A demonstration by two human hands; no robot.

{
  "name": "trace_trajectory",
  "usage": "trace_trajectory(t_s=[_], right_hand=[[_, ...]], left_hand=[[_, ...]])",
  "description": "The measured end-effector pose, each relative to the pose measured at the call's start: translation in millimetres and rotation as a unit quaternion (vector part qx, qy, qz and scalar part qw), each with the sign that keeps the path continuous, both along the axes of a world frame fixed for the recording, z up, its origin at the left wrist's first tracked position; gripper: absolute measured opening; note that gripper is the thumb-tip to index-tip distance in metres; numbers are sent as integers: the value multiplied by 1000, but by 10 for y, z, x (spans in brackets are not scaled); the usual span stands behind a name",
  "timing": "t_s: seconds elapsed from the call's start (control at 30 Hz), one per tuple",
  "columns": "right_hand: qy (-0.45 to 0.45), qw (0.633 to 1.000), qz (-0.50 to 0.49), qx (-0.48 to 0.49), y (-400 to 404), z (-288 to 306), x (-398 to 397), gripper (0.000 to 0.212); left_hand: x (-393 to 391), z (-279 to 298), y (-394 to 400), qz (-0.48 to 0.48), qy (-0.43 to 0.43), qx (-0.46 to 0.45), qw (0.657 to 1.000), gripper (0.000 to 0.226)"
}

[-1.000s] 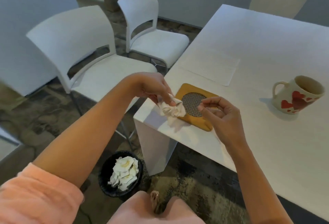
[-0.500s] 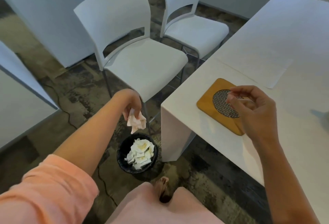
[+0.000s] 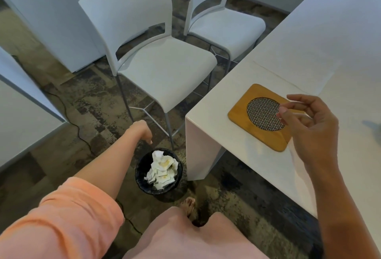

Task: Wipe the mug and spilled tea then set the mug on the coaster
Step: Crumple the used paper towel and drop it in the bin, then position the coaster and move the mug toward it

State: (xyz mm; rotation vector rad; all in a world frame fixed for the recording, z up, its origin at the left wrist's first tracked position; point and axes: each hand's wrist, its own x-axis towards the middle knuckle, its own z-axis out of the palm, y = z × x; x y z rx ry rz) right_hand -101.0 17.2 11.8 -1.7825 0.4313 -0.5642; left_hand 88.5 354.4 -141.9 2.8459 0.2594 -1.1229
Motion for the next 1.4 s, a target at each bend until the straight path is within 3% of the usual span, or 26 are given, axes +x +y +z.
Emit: trace_trajectory(t_s=[0.1, 0.2, 0.27, 0.4, 0.5, 0.7, 0.9, 1.1, 1.4], right_hand=[[4, 1000, -5, 3, -13, 2, -33, 23], [13, 1000, -13, -2, -9, 2, -47, 27], [18, 1000, -17, -5, -13, -9, -52, 30], [41, 998, -38, -24, -56, -48, -66, 33], [65, 996, -60, -29, -90, -92, -110, 34], [120, 989, -87, -18, -116, -216, -174, 46], [143, 983, -93, 72, -34, -230, -166, 58], [130, 983, -89, 92, 32, -223, -170, 49], [160, 973, -95, 134, 70, -146, -139, 55]], left_hand=[[16, 48, -65, 10, -28, -41, 999, 75], [44, 249, -231, 0, -74, -108, 991, 35], [96, 377, -365, 9, -107, -163, 981, 25], [162, 696, -679, 30, -141, -295, 945, 49], [182, 930, -917, 5, -200, -343, 918, 36], [24, 1242, -1413, -62, -353, -352, 864, 27], [-363, 1302, -1935, -174, -349, -405, 827, 25], [-510, 1244, -2129, -177, -322, -363, 857, 34], [-563, 1355, -2239, -158, -246, -354, 888, 33]])
